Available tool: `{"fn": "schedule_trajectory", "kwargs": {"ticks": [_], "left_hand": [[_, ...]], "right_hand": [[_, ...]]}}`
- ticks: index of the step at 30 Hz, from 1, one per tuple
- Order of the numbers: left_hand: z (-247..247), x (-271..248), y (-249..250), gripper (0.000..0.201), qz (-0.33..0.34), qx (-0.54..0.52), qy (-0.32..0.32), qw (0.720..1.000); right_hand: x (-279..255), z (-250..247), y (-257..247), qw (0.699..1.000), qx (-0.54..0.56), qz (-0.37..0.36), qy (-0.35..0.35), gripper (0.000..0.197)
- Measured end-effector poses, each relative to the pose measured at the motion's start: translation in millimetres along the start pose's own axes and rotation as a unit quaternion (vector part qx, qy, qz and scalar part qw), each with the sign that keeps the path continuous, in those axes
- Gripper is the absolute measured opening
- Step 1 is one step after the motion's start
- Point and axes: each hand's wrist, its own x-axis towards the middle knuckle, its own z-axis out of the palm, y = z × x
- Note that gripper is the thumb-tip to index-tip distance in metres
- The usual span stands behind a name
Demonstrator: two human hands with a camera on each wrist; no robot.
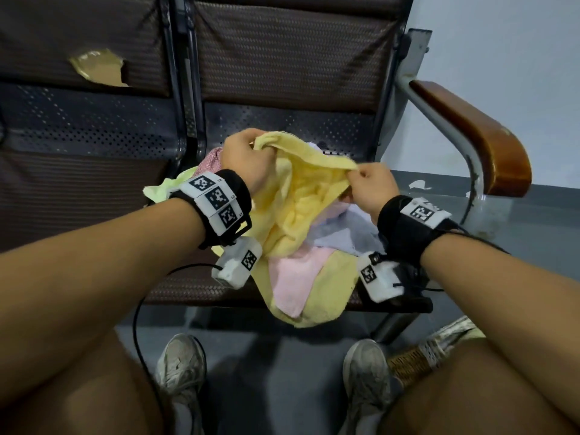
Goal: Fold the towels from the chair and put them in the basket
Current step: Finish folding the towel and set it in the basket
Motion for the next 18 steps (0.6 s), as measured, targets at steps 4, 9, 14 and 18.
{"fn": "schedule_trajectory", "kwargs": {"ticks": [4, 9, 14, 18], "left_hand": [[-7, 2, -4, 0.018, -0.073, 0.046, 0.022, 0.996], [-14, 8, 2, 0.04, -0.129, -0.003, 0.014, 0.992], [-16, 7, 14, 0.045, -0.159, -0.035, -0.04, 0.986], [-9, -5, 21, 0.029, -0.145, -0.15, -0.059, 0.976]], "right_hand": [[6, -8, -27, 0.965, 0.249, 0.008, 0.075, 0.019], [-9, -7, -26, 0.983, 0.116, -0.141, -0.016, 0.01], [-29, 2, -29, 0.941, -0.12, -0.271, -0.163, 0.034], [-40, 17, -33, 0.929, -0.181, -0.199, -0.253, 0.035]]}}
